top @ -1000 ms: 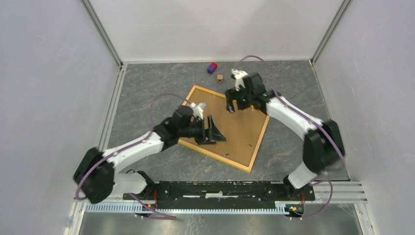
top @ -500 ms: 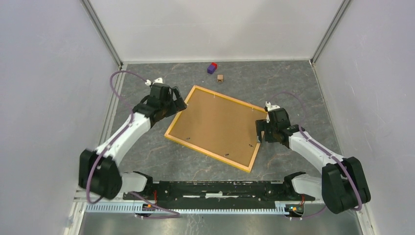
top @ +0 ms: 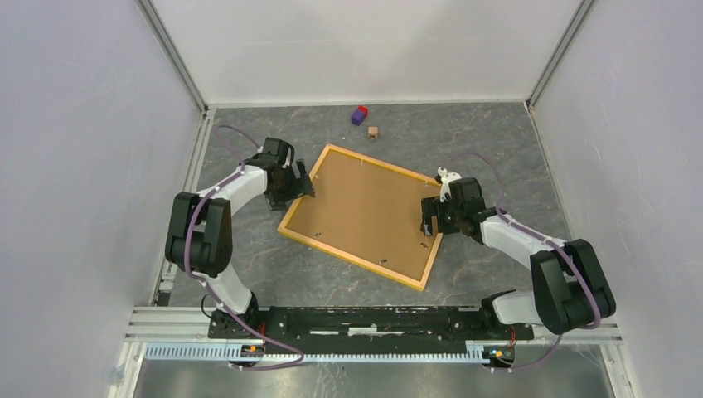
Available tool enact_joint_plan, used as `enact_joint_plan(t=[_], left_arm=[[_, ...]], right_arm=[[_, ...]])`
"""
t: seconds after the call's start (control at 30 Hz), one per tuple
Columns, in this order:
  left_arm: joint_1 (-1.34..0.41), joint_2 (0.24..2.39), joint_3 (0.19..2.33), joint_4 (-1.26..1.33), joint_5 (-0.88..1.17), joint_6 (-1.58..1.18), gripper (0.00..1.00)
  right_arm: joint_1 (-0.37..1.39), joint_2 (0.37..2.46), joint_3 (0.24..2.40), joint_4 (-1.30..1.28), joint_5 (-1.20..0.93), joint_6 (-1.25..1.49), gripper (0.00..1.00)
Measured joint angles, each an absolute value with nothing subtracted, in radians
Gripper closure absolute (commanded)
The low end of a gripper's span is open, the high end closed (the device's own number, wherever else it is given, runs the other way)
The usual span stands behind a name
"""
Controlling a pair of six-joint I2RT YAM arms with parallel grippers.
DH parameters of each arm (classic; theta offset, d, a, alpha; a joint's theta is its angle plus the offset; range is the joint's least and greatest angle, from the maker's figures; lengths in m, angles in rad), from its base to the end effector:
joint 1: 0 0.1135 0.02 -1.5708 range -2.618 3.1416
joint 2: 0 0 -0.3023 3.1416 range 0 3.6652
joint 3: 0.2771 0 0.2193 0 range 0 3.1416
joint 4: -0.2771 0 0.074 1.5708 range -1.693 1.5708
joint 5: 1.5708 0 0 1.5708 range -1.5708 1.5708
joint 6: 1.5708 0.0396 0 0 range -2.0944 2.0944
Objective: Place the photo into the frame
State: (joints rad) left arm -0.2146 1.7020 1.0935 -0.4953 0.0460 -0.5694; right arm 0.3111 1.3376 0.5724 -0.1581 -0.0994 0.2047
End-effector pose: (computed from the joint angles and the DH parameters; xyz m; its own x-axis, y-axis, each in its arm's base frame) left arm 0.3104 -0.0695 0.2405 -0.8604 -0.3637 -0.3570 -0.2741 0.9208 -0.2773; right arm 0.2008 0.0687 0.2143 -0.8170 -0.0502 -0.5745 -0.1997 0.9592 0.2001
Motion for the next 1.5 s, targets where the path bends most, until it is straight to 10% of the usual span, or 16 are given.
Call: enact_joint_plan(t=[0.67,1.5], left_arm=[[-0.191,1.479,0.781,-0.471,0.225,-0.565,0.02],[-0.135,1.476,0.763,-0.45,0.298,-0.595,0.03]], right_arm=[[0.306,1.501,0.776,-0.326,-0.087,0.235,0.15],[0.361,1.348,0.647,-0.364,-0.039,0.183,0.48]])
